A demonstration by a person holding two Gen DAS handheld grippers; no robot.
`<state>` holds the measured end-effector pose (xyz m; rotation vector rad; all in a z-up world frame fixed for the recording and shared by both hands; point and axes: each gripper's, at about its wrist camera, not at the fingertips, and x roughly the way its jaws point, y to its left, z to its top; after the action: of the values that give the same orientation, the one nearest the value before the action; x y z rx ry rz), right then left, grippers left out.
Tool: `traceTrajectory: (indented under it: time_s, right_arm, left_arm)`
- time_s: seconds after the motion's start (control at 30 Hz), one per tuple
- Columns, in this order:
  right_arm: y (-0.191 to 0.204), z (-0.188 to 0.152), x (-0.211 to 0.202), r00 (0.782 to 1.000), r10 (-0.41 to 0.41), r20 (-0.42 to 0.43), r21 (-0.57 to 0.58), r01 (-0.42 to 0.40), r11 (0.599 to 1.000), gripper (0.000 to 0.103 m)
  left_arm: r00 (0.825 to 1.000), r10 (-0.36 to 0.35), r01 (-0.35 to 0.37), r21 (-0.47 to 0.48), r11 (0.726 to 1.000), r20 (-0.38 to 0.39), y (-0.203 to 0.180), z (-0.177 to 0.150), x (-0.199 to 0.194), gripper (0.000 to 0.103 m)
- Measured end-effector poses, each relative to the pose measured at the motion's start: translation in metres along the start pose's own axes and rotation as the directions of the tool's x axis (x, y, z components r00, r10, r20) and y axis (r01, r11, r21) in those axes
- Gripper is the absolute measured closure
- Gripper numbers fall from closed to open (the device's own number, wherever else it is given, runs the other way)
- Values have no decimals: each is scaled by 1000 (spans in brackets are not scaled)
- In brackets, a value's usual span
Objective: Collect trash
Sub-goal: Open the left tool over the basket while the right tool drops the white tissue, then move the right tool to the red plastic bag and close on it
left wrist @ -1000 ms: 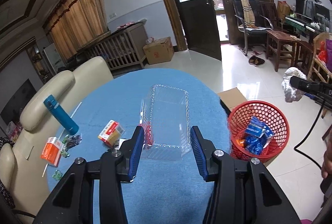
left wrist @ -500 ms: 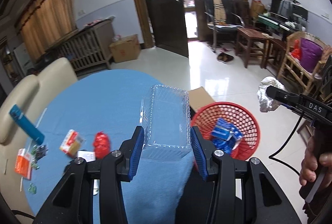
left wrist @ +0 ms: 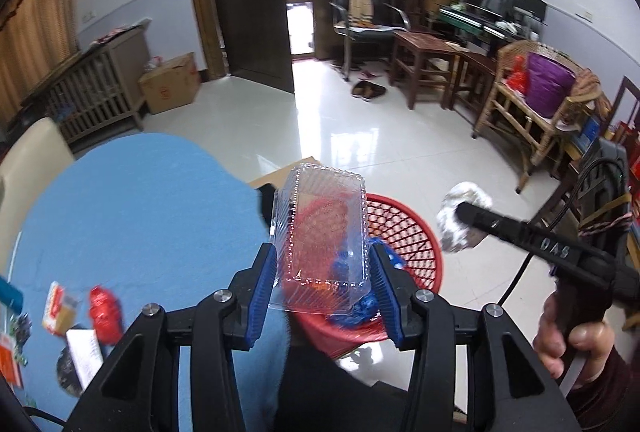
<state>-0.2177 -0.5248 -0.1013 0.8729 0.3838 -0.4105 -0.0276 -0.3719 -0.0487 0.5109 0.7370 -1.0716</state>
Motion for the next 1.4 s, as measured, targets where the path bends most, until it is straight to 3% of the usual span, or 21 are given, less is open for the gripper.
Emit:
traceTrajectory:
  time_s: [0.17,0.23,0.3,0.47,0.63,0.83,1.0,1.07,1.2,1.4]
  right_arm:
    - [-15,-3,9,999,-37,-33,36,38,999,73]
    - [-20,-4,14,998,-33,-60,60,37,998,66]
    - [-25,-3,17,996,-29,-80,79,35,996,32]
    - [-18,-4,10,999,-16,-33,62,18,998,31]
    - [0,-2,4,1000,4,-18,24,-4,1000,31]
    - [31,-6,6,1000,9,-29,-53,-10,999,31]
    - [59,-18,28,995,14,-95,-96,-23,995,31]
    - [76,-27,40,992,16,-126,-131,-32,991,31]
    - [114,-45,70,978,22,-206,-199,-64,978,31]
    - [179,-77,120,947,22,-321,-311,-127,942,31]
  left_arm:
    - [999,-36,36,-3,999,-26,-10,8,24,41]
    - [999,-30,30,-12,999,-30,-8,7,26,39]
    - [999,-25,25,-15,1000,-33,-4,2,23,39]
    - [999,42,-42,-23,999,-8,16,-16,-2,38]
    - [981,190,-188,-37,981,46,46,-54,-43,30]
    - [934,358,-348,-210,914,11,122,-133,-96,30]
    - [861,506,-492,-347,799,-55,186,-193,-137,30]
    - [842,535,-517,-387,763,-72,202,-209,-146,30]
    - [831,551,-523,-450,724,-80,225,-225,-153,30]
    - [851,517,-491,-486,723,-91,238,-244,-143,30]
